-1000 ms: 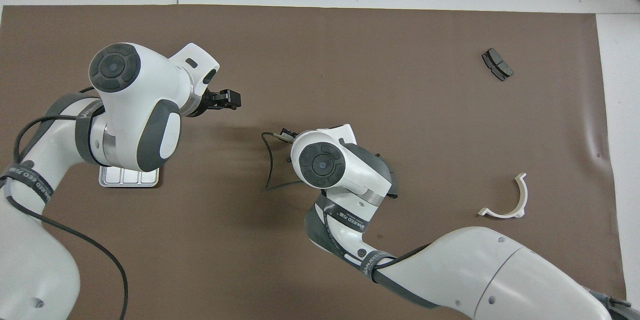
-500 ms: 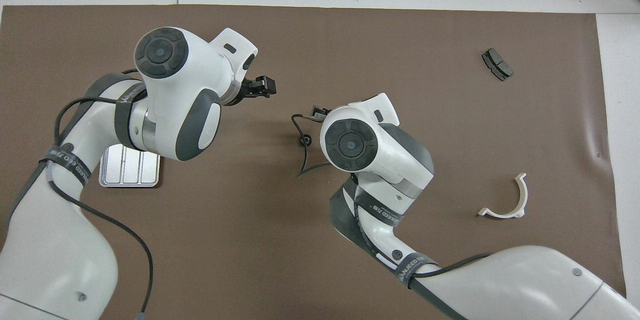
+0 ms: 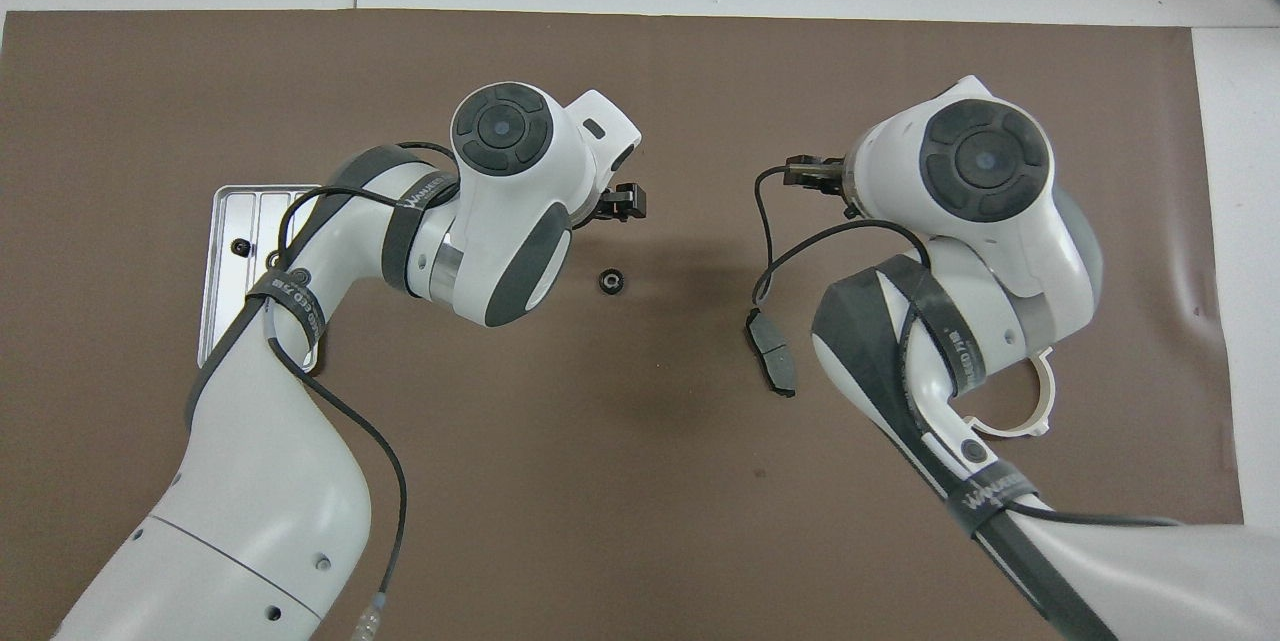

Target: Pick bearing gear from pile to tray

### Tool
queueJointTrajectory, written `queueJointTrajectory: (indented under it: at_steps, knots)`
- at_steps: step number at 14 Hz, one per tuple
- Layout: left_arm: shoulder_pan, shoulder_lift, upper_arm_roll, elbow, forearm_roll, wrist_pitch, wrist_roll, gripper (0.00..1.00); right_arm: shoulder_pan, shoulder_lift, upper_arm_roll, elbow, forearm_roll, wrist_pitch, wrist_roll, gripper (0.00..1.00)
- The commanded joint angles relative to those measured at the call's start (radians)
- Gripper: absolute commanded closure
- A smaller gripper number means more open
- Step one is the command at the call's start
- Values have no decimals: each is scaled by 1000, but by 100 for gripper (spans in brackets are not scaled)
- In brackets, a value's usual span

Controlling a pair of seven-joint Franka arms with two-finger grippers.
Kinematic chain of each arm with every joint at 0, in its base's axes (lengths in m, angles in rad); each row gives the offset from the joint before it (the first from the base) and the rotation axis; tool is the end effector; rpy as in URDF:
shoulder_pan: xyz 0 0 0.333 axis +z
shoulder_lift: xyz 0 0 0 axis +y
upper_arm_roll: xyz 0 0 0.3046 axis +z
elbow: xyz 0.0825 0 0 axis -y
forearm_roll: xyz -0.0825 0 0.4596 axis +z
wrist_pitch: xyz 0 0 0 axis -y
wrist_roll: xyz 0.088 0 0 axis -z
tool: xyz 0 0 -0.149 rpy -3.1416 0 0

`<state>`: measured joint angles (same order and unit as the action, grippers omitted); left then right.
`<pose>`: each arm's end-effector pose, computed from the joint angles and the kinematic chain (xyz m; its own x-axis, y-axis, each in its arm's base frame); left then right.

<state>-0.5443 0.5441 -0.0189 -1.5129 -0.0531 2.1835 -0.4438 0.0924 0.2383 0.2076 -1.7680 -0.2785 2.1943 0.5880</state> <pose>0.6577 -0.4180 0.2726 0.9926 -0.0831 0.0887 -0.0923 -0.9902 0.1050 0.6940 0.1887 0.3655 0.9547 -0.1421 0.2613 -0.1655 -0.9838 0.0695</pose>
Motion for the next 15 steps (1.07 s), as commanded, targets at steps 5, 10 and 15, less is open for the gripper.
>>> queueJointTrajectory:
  at_steps: [5, 10, 15]
  knots:
    - [-82, 37, 20, -44, 59, 2, -41, 9, -2, -184, -215, -24, 228, -189, -356, 0]
    - [-101, 19, 17, -115, 61, 15, -84, 19, -5, -254, -343, 132, 260, -529, -559, 0]
    - [-103, 14, 17, -122, 61, 10, -99, 45, -8, -321, -344, 32, 260, -558, -557, 0]
